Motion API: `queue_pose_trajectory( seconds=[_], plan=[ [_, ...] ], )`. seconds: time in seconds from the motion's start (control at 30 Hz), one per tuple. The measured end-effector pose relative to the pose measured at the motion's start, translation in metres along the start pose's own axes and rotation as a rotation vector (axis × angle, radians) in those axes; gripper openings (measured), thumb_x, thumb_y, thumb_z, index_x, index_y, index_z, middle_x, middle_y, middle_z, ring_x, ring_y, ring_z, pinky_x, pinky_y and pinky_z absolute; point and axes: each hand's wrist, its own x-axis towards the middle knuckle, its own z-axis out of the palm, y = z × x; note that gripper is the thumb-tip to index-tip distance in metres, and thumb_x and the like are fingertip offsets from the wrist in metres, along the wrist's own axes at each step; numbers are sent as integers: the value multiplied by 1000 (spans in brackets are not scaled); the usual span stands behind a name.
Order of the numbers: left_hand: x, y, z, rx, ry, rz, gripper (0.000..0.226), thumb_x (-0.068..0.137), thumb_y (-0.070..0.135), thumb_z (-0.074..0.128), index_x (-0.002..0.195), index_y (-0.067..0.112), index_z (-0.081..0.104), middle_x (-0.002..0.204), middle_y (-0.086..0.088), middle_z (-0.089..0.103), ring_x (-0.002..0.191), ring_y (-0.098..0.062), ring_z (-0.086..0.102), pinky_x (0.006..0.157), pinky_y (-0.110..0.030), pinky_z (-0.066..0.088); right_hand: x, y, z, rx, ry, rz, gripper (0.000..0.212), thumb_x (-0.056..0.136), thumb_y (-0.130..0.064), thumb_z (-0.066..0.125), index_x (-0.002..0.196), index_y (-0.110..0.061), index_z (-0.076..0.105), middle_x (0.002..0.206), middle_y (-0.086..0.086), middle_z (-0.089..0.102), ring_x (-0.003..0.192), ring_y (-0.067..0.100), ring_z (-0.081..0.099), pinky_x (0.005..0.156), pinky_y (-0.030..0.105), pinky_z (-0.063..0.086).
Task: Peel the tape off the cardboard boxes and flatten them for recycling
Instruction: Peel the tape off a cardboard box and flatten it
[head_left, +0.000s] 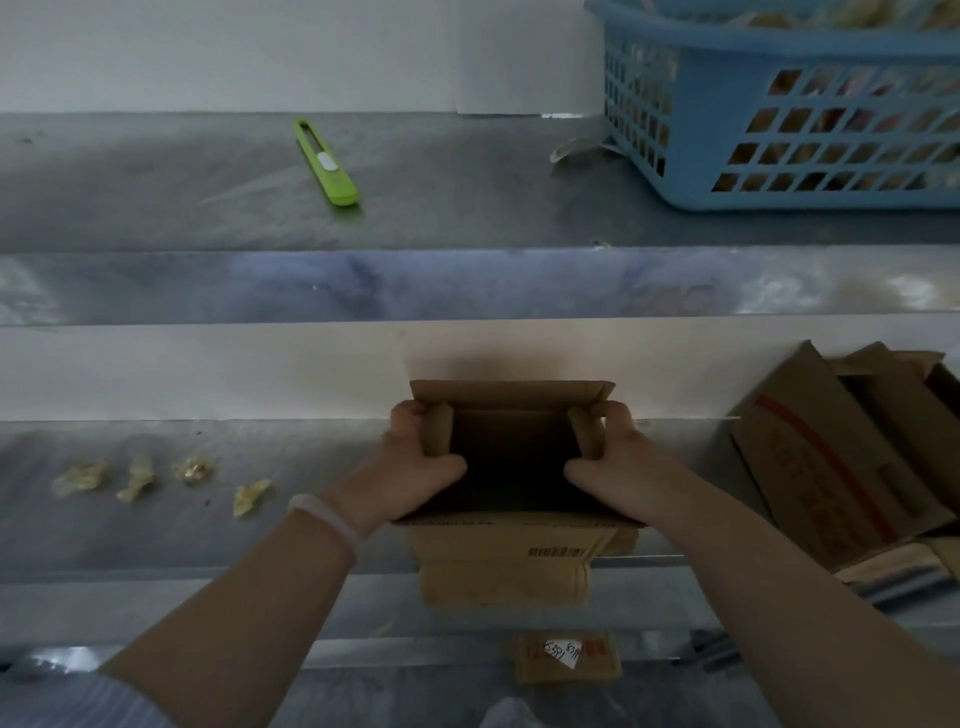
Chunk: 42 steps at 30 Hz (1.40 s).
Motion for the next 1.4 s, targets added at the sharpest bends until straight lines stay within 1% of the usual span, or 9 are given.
queue_pose_trajectory(
  seconds=[0.13,0.37,0.5,0.6,0.8,1.0,1.17,1.33,1.4],
  plan=[
    [-24,5,-15,-284,-78,59,58,81,18,48,128,44,28,114,-4,57,95,-24,61,65,-29,48,-17,15,-25,477,-55,38,64,84,-16,59,133,-41,27,110,11,58,81,29,71,61,33,57],
    [-60,17,-45,-267,-93,537,68,69,16,46,130,44,39,128,15,52,121,-9,49,100,-33,43,-34,48,-48,968,-34,-203,72,61,-8,58,122,-46,57,119,10,60,107,33,62,77,42,56],
    [-71,18,-40,-11,-151,632,71,78,5,43,139,42,35,139,18,43,128,-5,43,102,-26,43,-38,58,-48,1257,-84,-129,54,77,-55,60,127,-34,61,121,6,68,109,30,66,79,48,56],
    [-74,3,-28,183,-200,631,75,77,3,45,143,35,30,152,16,29,139,-2,27,115,-35,29,-33,68,-36,1121,-28,59,59,69,-64,63,114,-27,71,109,9,72,97,29,70,72,42,57],
    [-69,-37,-4,481,-276,686,75,71,20,51,140,41,32,155,25,14,142,0,17,115,-34,26,-31,98,-20,1039,-143,199,50,75,-18,74,123,-6,62,113,20,69,99,34,68,72,38,58],
    [-51,-67,39,710,-342,575,85,72,76,49,142,46,13,154,18,10,143,-1,8,117,-37,22,-29,127,21,855,34,352,38,82,3,66,117,-10,60,99,11,74,93,32,69,68,38,57],
    [-31,-66,60,733,-50,522,80,83,77,29,150,34,21,158,4,5,143,-19,13,115,-47,24,-34,146,36,933,52,364,44,81,3,66,120,-15,58,110,10,70,105,34,63,87,48,53],
    [-7,-65,80,848,96,514,75,86,73,25,150,36,15,160,5,-7,145,-19,-11,114,-44,4,-30,146,36,988,35,308,39,83,5,63,115,-15,61,99,5,75,90,25,71,66,34,57],
    [5,-68,87,887,68,462,76,87,73,24,151,36,8,160,7,-9,146,-19,-11,118,-43,1,-27,145,38,873,73,303,37,85,1,64,119,-13,60,103,6,74,91,24,71,73,34,57]
  ],
)
